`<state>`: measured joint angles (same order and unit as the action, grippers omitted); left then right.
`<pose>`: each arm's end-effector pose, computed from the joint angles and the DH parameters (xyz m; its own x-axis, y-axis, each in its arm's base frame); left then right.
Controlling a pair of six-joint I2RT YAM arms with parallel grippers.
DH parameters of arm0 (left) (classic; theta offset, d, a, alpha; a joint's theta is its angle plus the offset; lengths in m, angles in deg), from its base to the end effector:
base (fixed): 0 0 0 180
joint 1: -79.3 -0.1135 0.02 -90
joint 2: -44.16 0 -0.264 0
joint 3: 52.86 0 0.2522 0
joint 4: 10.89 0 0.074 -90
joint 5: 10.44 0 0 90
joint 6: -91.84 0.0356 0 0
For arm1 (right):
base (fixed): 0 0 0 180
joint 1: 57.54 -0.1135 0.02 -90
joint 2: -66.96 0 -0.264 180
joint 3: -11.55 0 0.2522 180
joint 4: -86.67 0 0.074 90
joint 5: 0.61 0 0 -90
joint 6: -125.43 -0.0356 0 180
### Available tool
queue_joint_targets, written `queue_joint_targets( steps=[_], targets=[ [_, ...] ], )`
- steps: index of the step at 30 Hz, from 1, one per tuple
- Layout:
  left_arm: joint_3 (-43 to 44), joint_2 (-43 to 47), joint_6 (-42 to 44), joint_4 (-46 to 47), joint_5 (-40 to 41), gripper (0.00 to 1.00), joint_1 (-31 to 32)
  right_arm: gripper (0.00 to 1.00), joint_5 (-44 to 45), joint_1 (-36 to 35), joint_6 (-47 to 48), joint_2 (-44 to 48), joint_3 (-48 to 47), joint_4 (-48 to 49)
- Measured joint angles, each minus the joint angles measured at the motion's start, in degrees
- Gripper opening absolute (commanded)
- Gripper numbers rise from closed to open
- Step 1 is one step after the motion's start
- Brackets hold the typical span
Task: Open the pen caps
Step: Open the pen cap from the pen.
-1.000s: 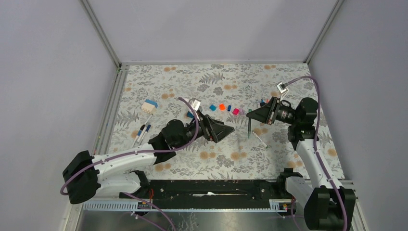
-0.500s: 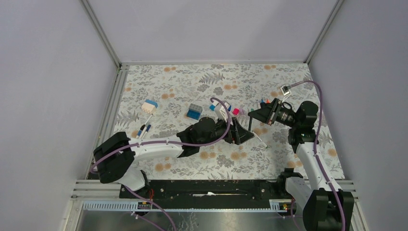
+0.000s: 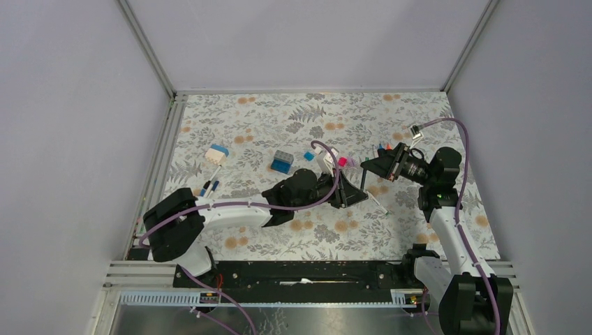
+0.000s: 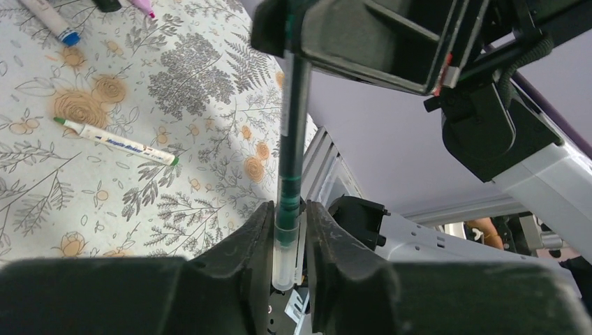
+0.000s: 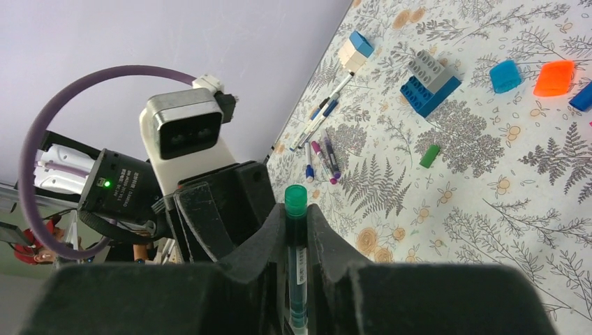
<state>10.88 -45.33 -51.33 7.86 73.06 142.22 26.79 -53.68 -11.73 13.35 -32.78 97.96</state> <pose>0.1573 -0.3165 0.2546 -0.7823 -0.2169 -0.5839 0.5166 0.2980 -0.8027 0.2043 0.0179 0.2885 -0.6026 0.3789 -0.7024 -0.6065 0.3545 0.7116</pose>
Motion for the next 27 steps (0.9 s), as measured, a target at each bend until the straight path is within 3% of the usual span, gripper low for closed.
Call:
queue_joint_targets(
  steps=[2,5,7,13,16,18,27],
  targets=[
    [0.5,-0.3,-0.1,0.4,-0.8,0.01,0.0,0.0,0.1,0.1,0.0,0.0,0.0,-0.1],
    [0.9,-0.9,-0.2,0.5,-1.5,0.0,0.1,0.0,0.0,0.1,0.1,0.0,0.0,-0.2],
    [0.9,-1.0,-0.2,0.5,-1.9,0.0,0.1,0.08,0.0,0.1,0.2,0.0,0.0,-0.3],
    [0.9,-0.2,1.8,-2.8,-2.4,0.0,-0.4,0.68,-1.9,0.2,4.2,0.3,-0.6,-3.0],
    [0.9,2.0,3.9,-7.6,-3.1,0.0,-1.5,0.9,-3.9,0.7,11.0,1.1,-3.2,-8.6],
    [0.9,4.6,5.5,-11.0,-4.7,0.0,-3.1,0.99,-5.0,1.2,17.7,1.7,-6.2,-14.2],
    [1.5,11.7,11.6,-23.5,-15.0,0.0,-9.8,1.0,-5.6,2.3,61.5,0.9,-21.1,-49.5]
  ],
)
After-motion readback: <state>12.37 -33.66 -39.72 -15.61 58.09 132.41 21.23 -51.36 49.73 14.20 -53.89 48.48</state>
